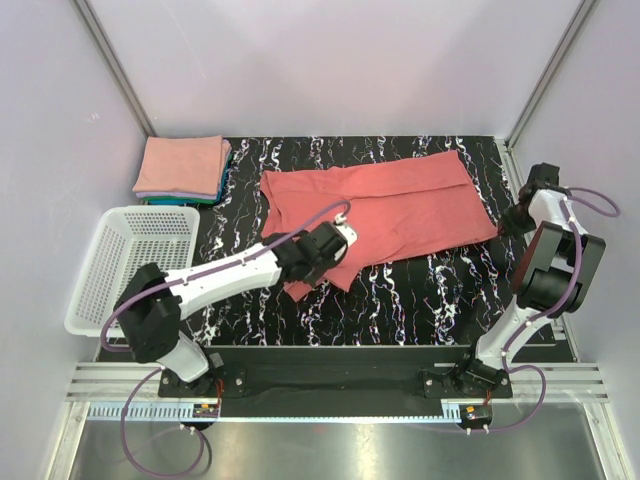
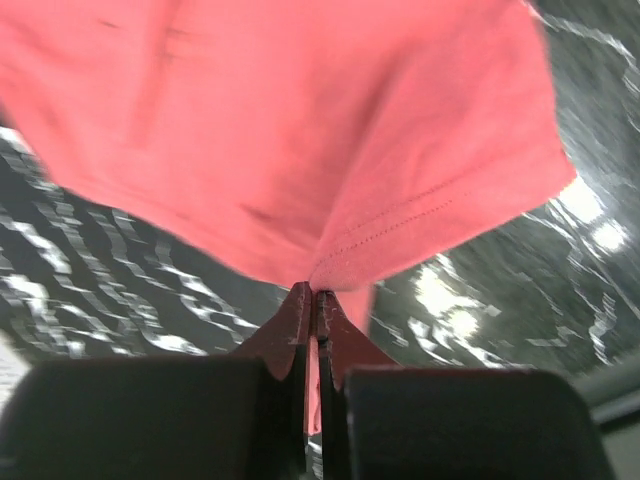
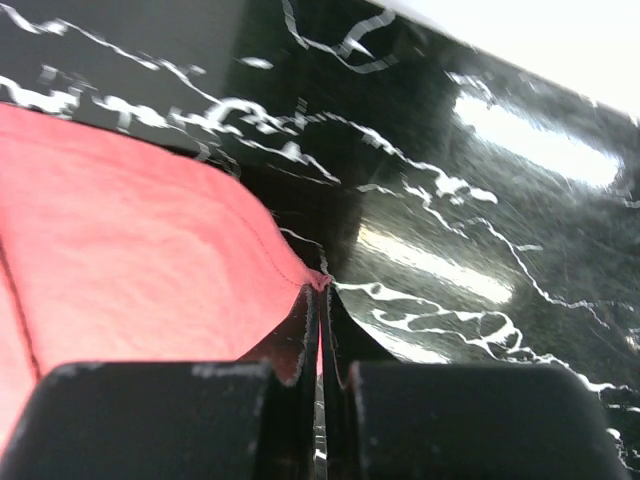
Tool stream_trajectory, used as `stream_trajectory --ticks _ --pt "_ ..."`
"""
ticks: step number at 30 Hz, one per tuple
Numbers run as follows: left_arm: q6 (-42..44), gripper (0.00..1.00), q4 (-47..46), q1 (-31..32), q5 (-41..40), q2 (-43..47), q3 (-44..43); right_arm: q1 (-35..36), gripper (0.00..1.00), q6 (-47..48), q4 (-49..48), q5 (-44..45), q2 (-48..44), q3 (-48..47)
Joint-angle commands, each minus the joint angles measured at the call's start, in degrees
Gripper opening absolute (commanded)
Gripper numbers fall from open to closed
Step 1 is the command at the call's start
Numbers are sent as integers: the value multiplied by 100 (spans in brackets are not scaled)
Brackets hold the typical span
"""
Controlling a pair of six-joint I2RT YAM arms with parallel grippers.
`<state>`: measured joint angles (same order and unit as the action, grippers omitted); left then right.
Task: Fold and stack the t-shirts
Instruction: Fold the tshirt
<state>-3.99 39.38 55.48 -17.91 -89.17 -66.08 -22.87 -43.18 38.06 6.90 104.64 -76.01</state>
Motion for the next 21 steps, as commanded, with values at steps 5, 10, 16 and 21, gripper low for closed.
stream_trajectory --ticks 5,10,16,21 --pt "1154 0 -106 -942 -309 -109 -1011 125 0 336 324 84 355 -844" --pt "1392 0 -237 -1355 -266 -575 -1591 380 0 591 640 128 802 -1486" --pt "1568 0 -264 -1680 -160 -1173 -2154 433 0 740 939 163 1259 -2277" --pt "1568 0 -220 -2058 -37 -1516 -2496 468 0 1004 1168 -56 1664 -3059"
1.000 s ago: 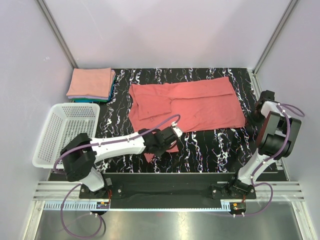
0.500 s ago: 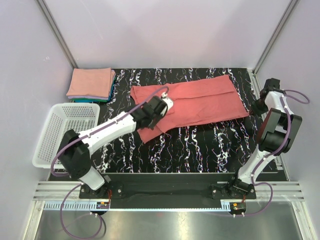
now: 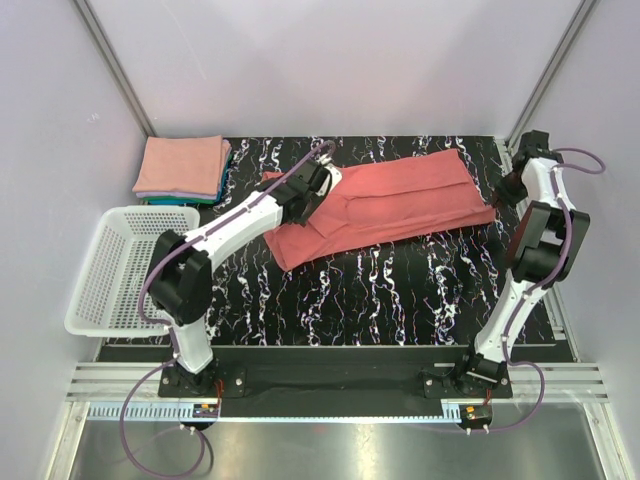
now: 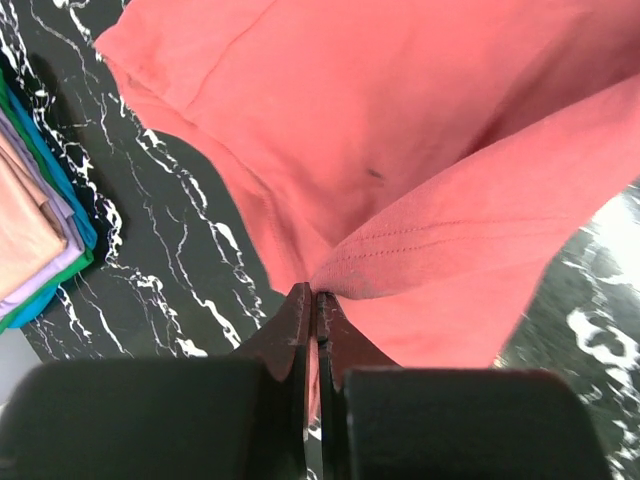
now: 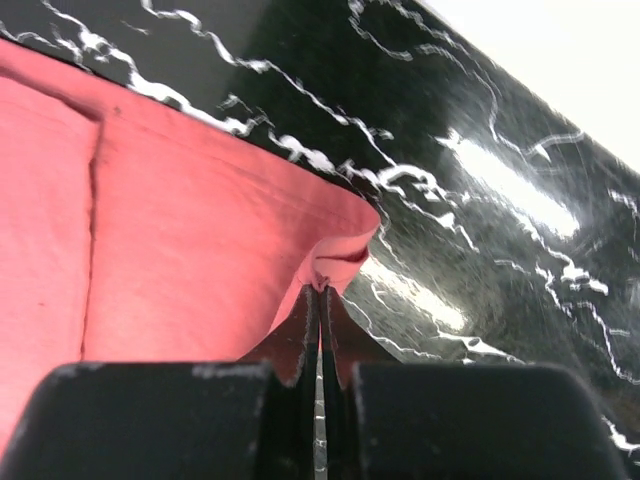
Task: Fold and stack the t-shirts
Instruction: Fold the tshirt
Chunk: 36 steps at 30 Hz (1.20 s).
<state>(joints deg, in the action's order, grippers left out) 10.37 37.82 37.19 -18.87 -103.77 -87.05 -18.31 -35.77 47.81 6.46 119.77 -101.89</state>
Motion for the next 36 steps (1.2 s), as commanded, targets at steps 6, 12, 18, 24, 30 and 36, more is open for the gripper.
stream_trajectory --ticks 6,12,18,24,30,36 --pt "158 0 -91 -405 15 -381 -726 108 0 422 281 -198 512 -1113" --pt "141 0 -126 -484 50 -680 -937 160 0 386 281 -566 916 -1570" --pt "176 0 -240 -563 94 -829 -911 310 0 527 501 -514 1470 -2265" --pt "193 0 -276 -722 94 -970 -1112 310 0 404 440 -514 1576 -2292" --pt "150 0 -249 -766 182 -1137 -1324 310 0 386 501 -418 1655 -2371" --pt "149 0 -284 -810 147 -1295 -1438 319 0 387 475 -452 1752 -2555"
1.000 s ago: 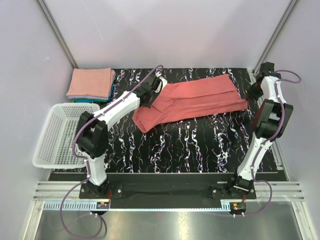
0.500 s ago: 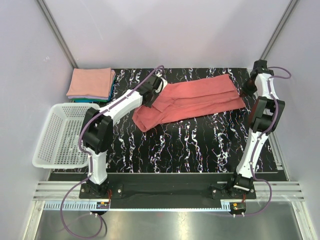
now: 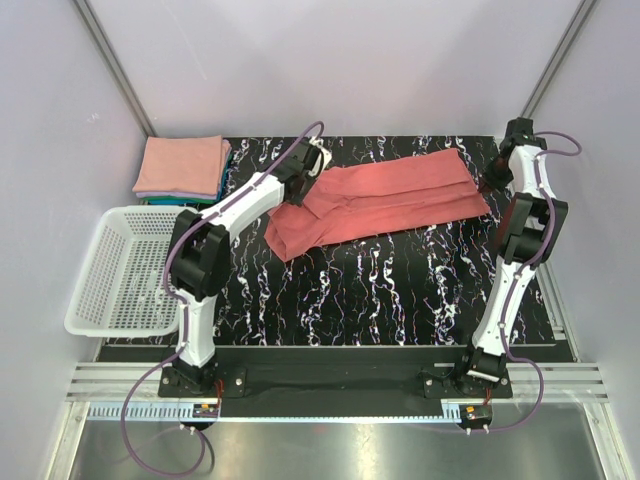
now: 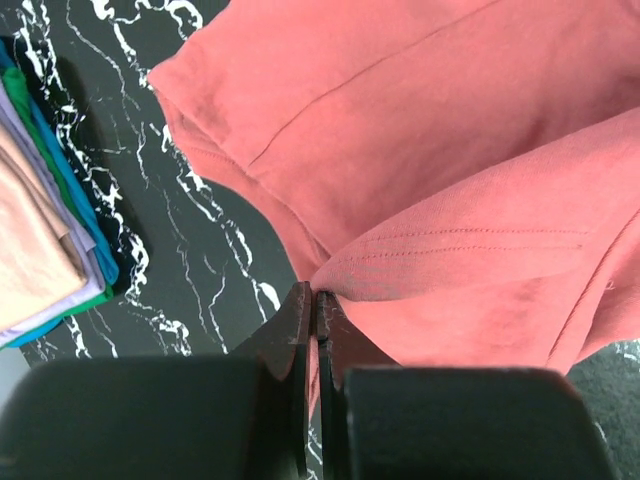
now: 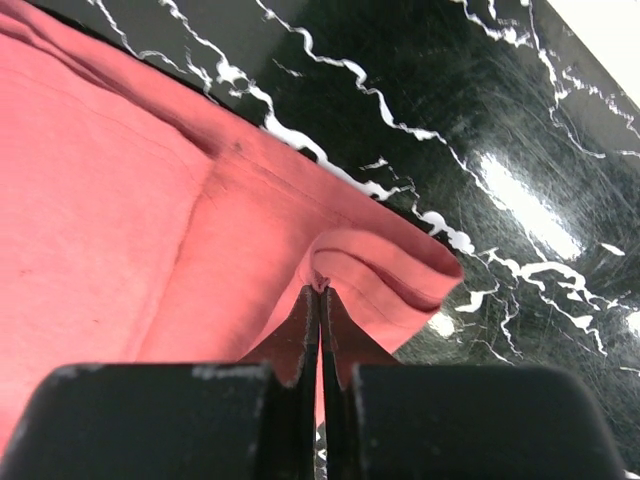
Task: Fold and stack the t-shirts
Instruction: Fold the tshirt
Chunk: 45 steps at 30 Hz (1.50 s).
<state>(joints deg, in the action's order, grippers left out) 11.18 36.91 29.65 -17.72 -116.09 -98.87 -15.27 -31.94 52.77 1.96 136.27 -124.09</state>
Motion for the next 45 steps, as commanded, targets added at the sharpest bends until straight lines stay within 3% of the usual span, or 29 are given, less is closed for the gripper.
stream_trajectory --ticks 1,27,45 --pt "69 0 -192 -64 40 -71 -256 15 0 -22 -13 -20 145 -422" --pt "-134 0 -438 -407 242 -739 -835 15 0 -409 -724 -389 550 -765" --pt "-239 0 -465 -451 198 -1099 -1310 15 0 -365 -531 -231 893 -1284"
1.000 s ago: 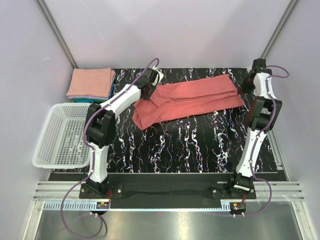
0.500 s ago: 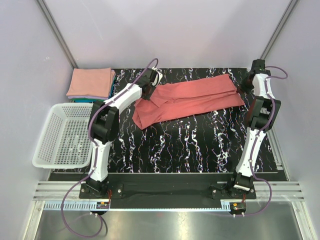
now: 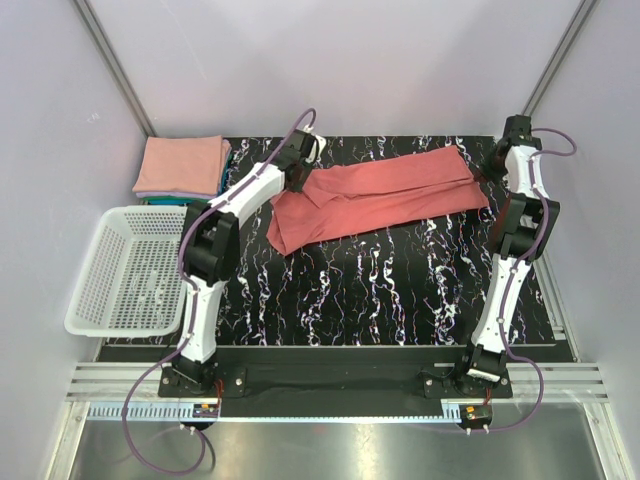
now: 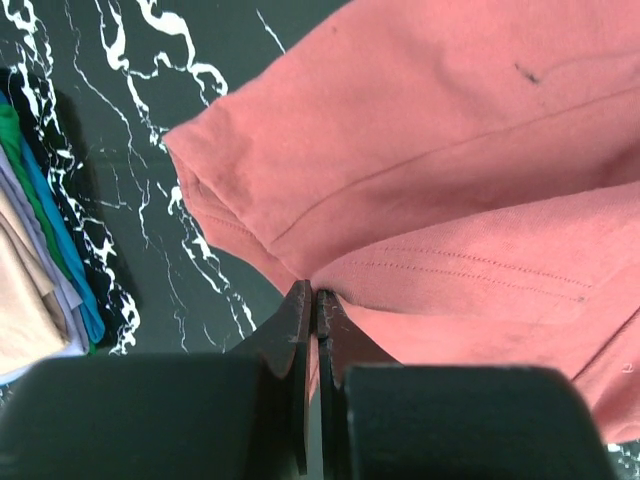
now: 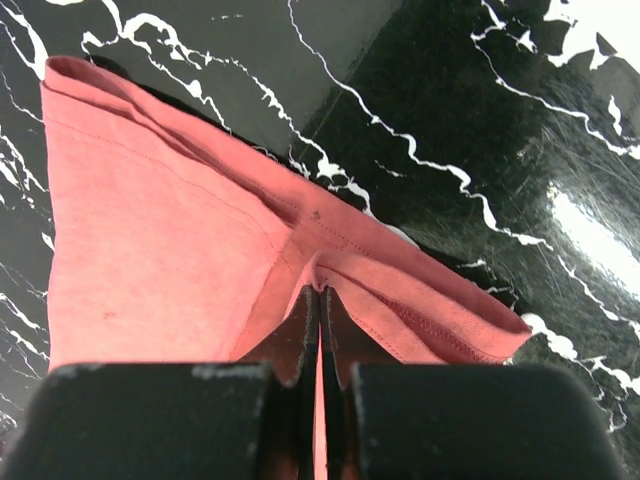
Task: Fold and stack the t-shirts
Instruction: Fold the tshirt
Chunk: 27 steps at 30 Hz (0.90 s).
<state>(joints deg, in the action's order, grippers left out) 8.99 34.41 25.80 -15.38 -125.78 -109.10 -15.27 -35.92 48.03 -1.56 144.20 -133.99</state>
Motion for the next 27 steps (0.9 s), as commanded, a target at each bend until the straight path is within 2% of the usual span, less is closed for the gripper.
stream_trajectory --ticks 1,15,27 --pt "-12 0 -216 -75 -44 -210 -348 15 0 24 -57 121 117 -303" --pt "-56 0 -330 -154 17 -694 -858 15 0 -108 -321 95 222 -347" --pt "-73 0 -409 -242 140 -790 -911 15 0 -169 -356 121 240 -338"
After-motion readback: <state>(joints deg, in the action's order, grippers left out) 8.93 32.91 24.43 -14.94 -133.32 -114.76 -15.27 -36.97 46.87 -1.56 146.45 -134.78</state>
